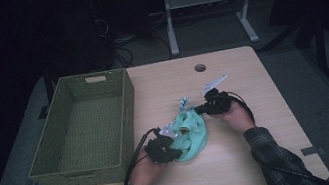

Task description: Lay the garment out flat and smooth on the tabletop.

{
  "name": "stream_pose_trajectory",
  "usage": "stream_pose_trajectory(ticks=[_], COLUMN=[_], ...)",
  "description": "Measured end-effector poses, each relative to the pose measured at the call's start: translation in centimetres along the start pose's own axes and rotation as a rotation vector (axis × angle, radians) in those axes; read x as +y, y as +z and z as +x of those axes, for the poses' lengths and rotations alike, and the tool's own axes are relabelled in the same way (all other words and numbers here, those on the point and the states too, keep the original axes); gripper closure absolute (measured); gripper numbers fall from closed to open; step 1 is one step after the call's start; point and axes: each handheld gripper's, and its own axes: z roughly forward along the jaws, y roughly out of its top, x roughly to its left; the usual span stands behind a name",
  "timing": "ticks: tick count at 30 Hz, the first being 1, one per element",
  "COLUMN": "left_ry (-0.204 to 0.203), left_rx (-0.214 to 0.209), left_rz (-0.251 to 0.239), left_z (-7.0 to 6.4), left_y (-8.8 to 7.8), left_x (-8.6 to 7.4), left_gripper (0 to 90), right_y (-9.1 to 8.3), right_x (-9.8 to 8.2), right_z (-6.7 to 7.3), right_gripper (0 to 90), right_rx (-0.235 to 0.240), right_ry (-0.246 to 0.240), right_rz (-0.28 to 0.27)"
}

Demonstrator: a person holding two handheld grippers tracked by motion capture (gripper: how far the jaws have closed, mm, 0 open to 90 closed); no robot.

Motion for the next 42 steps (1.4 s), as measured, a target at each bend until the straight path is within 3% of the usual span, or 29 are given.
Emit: stream_pose_trajectory(ticks=[2,8,16,23,33,38,42], left_ry=[-0.019,-0.015,-0.013,-0.022,-0.02,-0.022,-0.021], left_rx=[-0.001,0.001,0.0,-0.001,0.0,-0.001,-0.003], left_rz=[-0.01,-0.009,-0.002,-0.009,-0.002,-0.003,-0.005], left_z=[-0.1,-0.1,0.0,-0.1,0.0,-0.1,0.0], left_y=[0.1,0.1,0.0,0.0,0.0,0.0,0.0], left_x=[0.0,0.0,0.0,0.0,0.0,0.0,0.0], left_gripper=[89.6,89.6,89.6,89.6,89.7,89.6,89.6], right_y=[-0.7,-2.5,-5.0,-5.6,-4.6,-4.6,-5.5], right_x=[0.3,0.7,-0.2,-1.8,-5.7,-7.1,-7.0], right_z=[0.0,-0.4,-1.9,-3.0,-3.8,-3.9,-3.8], right_gripper=[89.9,89.9,89.9,90.0,90.0,88.5,81.0], right_rx=[-0.005,-0.037,-0.094,-0.136,-0.133,-0.102,-0.08], right_ry=[-0.004,-0.027,0.016,0.045,0.108,0.141,0.142], right_rz=[-0.006,-0.029,-0.057,-0.022,0.021,-0.002,-0.033])
